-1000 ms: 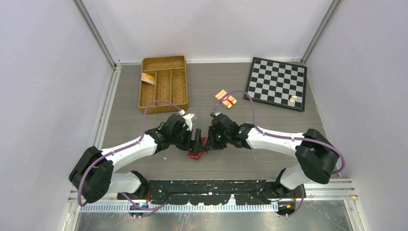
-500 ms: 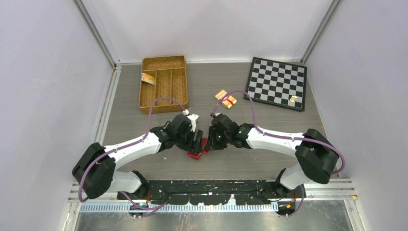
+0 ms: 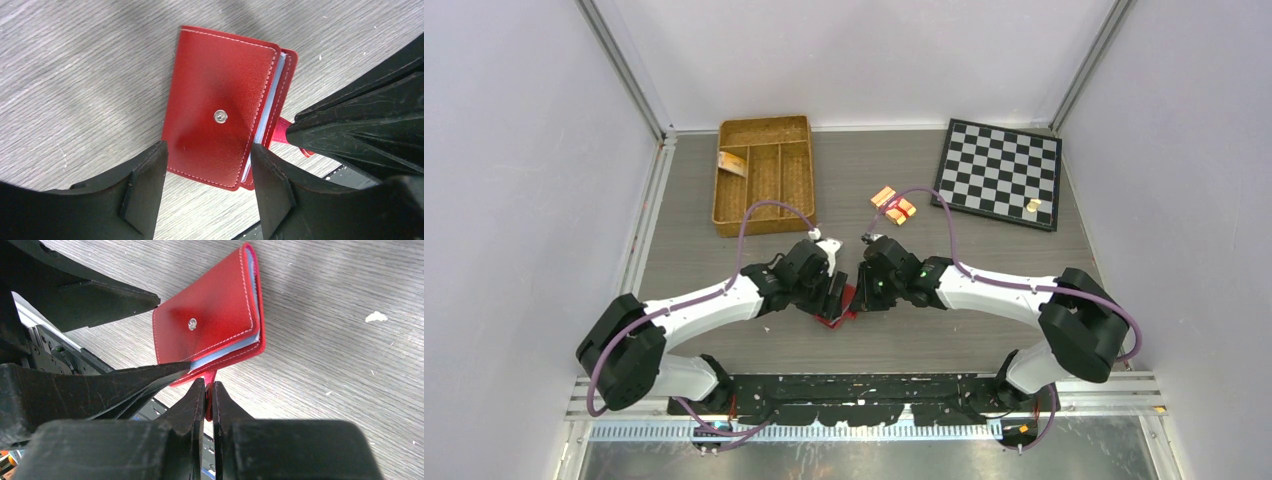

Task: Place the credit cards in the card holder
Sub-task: Open the card holder at the center of the board.

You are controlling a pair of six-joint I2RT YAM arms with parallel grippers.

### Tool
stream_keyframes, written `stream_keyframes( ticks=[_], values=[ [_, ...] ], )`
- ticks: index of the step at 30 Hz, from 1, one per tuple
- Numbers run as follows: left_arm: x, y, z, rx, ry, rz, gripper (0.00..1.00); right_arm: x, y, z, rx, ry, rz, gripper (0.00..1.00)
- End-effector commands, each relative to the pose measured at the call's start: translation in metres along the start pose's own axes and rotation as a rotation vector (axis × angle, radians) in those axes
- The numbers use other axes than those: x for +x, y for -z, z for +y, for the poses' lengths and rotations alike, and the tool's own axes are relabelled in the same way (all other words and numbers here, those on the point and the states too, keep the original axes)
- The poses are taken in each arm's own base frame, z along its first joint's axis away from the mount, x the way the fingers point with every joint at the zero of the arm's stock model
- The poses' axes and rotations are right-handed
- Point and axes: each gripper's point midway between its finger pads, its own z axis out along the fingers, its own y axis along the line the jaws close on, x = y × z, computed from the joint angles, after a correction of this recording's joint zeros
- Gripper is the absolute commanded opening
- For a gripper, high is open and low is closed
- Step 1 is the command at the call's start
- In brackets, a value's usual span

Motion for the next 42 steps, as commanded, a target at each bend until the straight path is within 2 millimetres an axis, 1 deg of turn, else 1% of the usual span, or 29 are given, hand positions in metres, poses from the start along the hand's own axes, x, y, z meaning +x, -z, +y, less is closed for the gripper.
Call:
stream_keyframes(
  ticks=[1, 9, 13, 17, 23, 27, 29, 35, 38, 42],
  values=[
    [-0.024, 0.011, 0.011, -0.088, -0.033, -0.084, 0.62, -0.018, 0.016, 0.020, -0.050, 0.027, -0.068, 0.01],
    [-0.038, 0.019, 0.029, -0.191, -0.077, -0.144, 0.61, -0.014, 0.016, 0.015, -0.040, 0.023, -0.058, 0.00],
    [-0.046, 0.019, 0.032, -0.212, -0.087, -0.178, 0.61, -0.011, 0.016, 0.013, -0.036, 0.020, -0.051, 0.00],
    [-0.054, 0.019, 0.039, -0.262, -0.099, -0.201, 0.61, -0.010, 0.017, 0.011, -0.029, 0.019, -0.052, 0.00],
    [-0.065, 0.020, 0.050, -0.337, -0.115, -0.233, 0.61, -0.007, 0.017, 0.002, 0.003, 0.015, -0.051, 0.01],
    [-0.068, 0.020, 0.061, -0.405, -0.129, -0.224, 0.61, -0.005, 0.016, -0.009, 0.044, 0.020, -0.050, 0.01],
    [-0.069, 0.018, 0.063, -0.421, -0.128, -0.223, 0.60, -0.003, 0.016, -0.015, 0.067, 0.027, -0.049, 0.01],
    [-0.061, 0.013, 0.071, -0.455, -0.114, -0.201, 0.58, -0.003, 0.015, -0.041, 0.146, 0.049, -0.045, 0.00],
    [-0.054, 0.007, 0.067, -0.423, -0.108, -0.182, 0.58, -0.006, 0.013, -0.054, 0.172, 0.055, -0.042, 0.00],
    [-0.042, -0.003, 0.063, -0.383, -0.079, -0.156, 0.58, -0.014, 0.011, -0.076, 0.212, 0.044, -0.040, 0.01]
  ],
)
